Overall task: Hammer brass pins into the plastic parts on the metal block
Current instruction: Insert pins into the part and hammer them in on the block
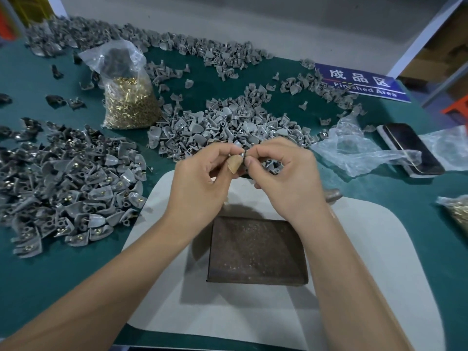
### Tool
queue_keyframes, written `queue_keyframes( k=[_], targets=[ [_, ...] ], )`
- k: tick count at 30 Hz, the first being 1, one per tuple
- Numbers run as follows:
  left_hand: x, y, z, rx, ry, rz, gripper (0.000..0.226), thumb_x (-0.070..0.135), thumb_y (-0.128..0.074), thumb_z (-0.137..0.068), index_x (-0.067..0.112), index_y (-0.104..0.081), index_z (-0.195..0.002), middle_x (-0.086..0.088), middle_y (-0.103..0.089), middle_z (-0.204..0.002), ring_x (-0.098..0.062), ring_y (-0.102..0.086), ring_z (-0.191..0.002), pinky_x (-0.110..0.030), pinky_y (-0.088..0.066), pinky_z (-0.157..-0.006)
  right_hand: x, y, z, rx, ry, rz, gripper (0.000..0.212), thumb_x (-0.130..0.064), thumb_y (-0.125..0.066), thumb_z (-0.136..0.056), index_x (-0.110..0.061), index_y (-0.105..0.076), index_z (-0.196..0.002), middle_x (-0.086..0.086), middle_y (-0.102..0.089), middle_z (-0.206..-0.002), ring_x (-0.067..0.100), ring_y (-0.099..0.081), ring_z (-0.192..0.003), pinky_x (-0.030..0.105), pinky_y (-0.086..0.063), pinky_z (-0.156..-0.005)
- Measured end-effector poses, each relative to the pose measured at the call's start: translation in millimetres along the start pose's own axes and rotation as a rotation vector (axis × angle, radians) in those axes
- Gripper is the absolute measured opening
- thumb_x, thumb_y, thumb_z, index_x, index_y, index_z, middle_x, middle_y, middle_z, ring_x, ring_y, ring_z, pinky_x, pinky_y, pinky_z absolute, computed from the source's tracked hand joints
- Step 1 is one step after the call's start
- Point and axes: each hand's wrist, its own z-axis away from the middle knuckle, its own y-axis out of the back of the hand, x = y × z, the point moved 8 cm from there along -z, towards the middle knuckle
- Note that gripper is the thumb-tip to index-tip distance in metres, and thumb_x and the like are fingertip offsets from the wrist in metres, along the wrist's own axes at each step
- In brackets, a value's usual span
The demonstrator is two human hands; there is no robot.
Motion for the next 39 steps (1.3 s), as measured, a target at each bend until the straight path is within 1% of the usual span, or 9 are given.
queue_keyframes(
  k=[5, 11, 20, 25, 28, 30, 32, 36, 39],
  targets=[
    [1.4, 2.3, -0.6, 0.023, 0.003, 0.054, 0.01, 0.011, -0.067, -0.098, 0.017, -0.07, -0.105, 0.011, -0.076, -0.09, -0.006, -0.074, -0.078, -0.013, -0.054, -0.072, -1.5, -0.9, -1.2, 0.034, 0.016, 0.002, 0.011, 0.001, -0.074, -0.085, -0.009, -0.08, -0.083, 0.001, -0.07, -0.083, 0.007, -0.063, -0.079, 0.014, -0.046, -0.076],
    [-2.3, -3.4, -3.9, -0.039, 0.074, 0.133, 0.011, 0.014, -0.068, -0.097, 0.02, -0.069, -0.106, 0.004, -0.078, -0.095, -0.015, -0.076, -0.084, -0.029, -0.061, -0.078, 5.7, 4.8, -1.0, 0.06, -0.05, -0.087, 0.019, -0.005, -0.076, -0.085, -0.023, -0.077, -0.08, -0.007, -0.07, -0.081, 0.007, -0.063, -0.079, 0.023, -0.051, -0.075],
    [15.4, -5.8, 3.7, -0.18, 0.157, 0.108, 0.012, 0.012, -0.069, -0.095, 0.019, -0.065, -0.104, 0.009, -0.077, -0.089, -0.006, -0.073, -0.083, -0.012, -0.051, -0.072, -10.2, 18.4, 12.6, 0.006, 0.016, -0.076, 0.014, -0.004, -0.076, -0.088, -0.018, -0.079, -0.09, -0.008, -0.07, -0.089, 0.013, -0.067, -0.085, 0.017, -0.049, -0.075],
    [37.6, -5.0, 23.4, -0.237, 0.125, -0.054, 0.01, 0.018, -0.07, -0.095, 0.027, -0.067, -0.098, 0.014, -0.076, -0.094, -0.004, -0.07, -0.094, -0.017, -0.051, -0.075, -8.2, 44.8, 35.3, 0.015, -0.088, -0.105, 0.006, -0.026, -0.073, -0.095, -0.028, -0.077, -0.097, -0.013, -0.072, -0.095, 0.015, -0.068, -0.09, 0.025, -0.055, -0.069],
    [51.1, -6.8, 43.4, -0.264, -0.033, -0.385, 0.009, 0.027, -0.075, -0.089, 0.034, -0.07, -0.092, 0.02, -0.068, -0.099, -0.005, -0.058, -0.106, -0.026, -0.045, -0.09, 21.1, 87.1, 63.9, 0.207, -0.274, 0.367, 0.01, -0.032, -0.066, -0.098, -0.028, -0.071, -0.091, -0.007, -0.069, -0.091, 0.018, -0.065, -0.09, 0.034, -0.05, -0.075],
    [53.7, -11.2, 54.1, -0.296, -0.095, -0.499, 0.009, 0.027, -0.078, -0.087, 0.033, -0.072, -0.093, 0.019, -0.064, -0.098, -0.008, -0.053, -0.104, -0.036, -0.045, -0.093, 47.3, 100.2, 88.6, 0.141, -0.506, 0.709, 0.025, -0.044, -0.06, -0.099, -0.021, -0.068, -0.103, 0.004, -0.065, -0.103, 0.029, -0.06, -0.105, 0.039, -0.048, -0.081],
    [55.0, -12.0, 61.1, -0.296, -0.109, -0.539, 0.008, 0.028, -0.077, -0.088, 0.031, -0.073, -0.093, 0.018, -0.064, -0.095, -0.012, -0.052, -0.099, -0.042, -0.047, -0.089, 66.4, 100.5, 108.5, 0.039, -0.65, 0.725, 0.039, -0.055, -0.053, -0.1, -0.018, -0.063, -0.107, 0.009, -0.062, -0.108, 0.034, -0.057, -0.109, 0.042, -0.048, -0.085],
    [58.8, -6.3, 67.6, -0.27, -0.148, -0.636, 0.007, 0.031, -0.073, -0.089, 0.027, -0.075, -0.094, 0.016, -0.065, -0.093, -0.016, -0.053, -0.096, -0.042, -0.049, -0.083, 64.8, 92.2, 112.7, -0.083, -0.542, 0.698, 0.024, -0.039, -0.059, -0.101, -0.018, -0.059, -0.113, 0.007, -0.06, -0.109, 0.033, -0.059, -0.102, 0.041, -0.048, -0.079],
    [58.4, -2.1, 72.4, -0.243, -0.13, -0.646, 0.009, 0.029, -0.072, -0.091, 0.023, -0.076, -0.096, 0.013, -0.065, -0.094, -0.016, -0.053, -0.098, -0.039, -0.049, -0.084, 58.2, 97.7, 113.0, -0.094, -0.504, 0.728, 0.025, -0.034, -0.049, -0.106, -0.015, -0.059, -0.118, 0.01, -0.055, -0.116, 0.038, -0.058, -0.098, 0.046, -0.048, -0.08]
  ],
)
